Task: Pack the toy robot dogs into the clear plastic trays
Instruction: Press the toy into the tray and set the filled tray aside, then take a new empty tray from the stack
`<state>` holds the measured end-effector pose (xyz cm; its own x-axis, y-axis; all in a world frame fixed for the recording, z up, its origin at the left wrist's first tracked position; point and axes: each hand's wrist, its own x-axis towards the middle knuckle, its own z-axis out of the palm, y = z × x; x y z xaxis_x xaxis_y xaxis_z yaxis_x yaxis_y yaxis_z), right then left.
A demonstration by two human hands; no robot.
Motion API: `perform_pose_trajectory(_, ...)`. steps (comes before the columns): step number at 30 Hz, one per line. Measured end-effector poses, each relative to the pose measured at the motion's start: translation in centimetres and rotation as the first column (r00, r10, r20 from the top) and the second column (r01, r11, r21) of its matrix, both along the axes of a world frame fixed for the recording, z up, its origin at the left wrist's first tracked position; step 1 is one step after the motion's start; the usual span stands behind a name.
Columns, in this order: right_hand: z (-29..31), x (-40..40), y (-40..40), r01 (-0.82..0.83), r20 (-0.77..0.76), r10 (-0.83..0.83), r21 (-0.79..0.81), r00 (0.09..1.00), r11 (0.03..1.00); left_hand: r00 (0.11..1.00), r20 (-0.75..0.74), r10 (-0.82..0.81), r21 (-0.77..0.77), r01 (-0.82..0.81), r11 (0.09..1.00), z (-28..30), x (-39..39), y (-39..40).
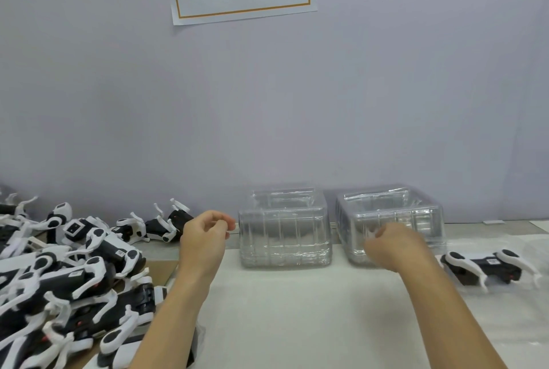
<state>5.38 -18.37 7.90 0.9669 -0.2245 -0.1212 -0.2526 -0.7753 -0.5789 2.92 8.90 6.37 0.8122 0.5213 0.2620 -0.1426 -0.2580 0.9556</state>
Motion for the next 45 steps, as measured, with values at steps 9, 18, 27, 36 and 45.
perform_pose_trajectory(9,-1.4,0.3,-0.2,0.118,-0.041,-0.121,-0.07,0.992,0.991,0.999,-0.029,-0.034,0.01,0.035,0.999,-0.1,-0.2,-0.5)
perform_pose_trajectory(18,-2.1,0.4,4.6,-0.355,0.572,0.31,-0.036,0.759,0.934,0.998,-0.038,-0.045,0.034,0.046,0.998,0.1,-0.6,-0.9)
perform_pose_trajectory(27,-3.9,0.7,6.0,-0.432,0.464,0.435,-0.12,0.771,0.894,0.996,-0.057,-0.074,0.051,0.077,0.996,-0.1,-0.6,-1.3)
perform_pose_trajectory(36,-3.5,0.3,7.1,-0.291,0.621,0.285,-0.095,0.73,0.952,0.994,-0.072,-0.078,0.059,0.082,0.995,-0.4,-0.5,-1.4)
perform_pose_trajectory(45,-2.7,0.4,7.1,-0.256,0.672,0.128,0.094,0.729,0.962,0.995,-0.059,-0.082,0.072,0.086,0.994,-0.5,-0.4,-1.5)
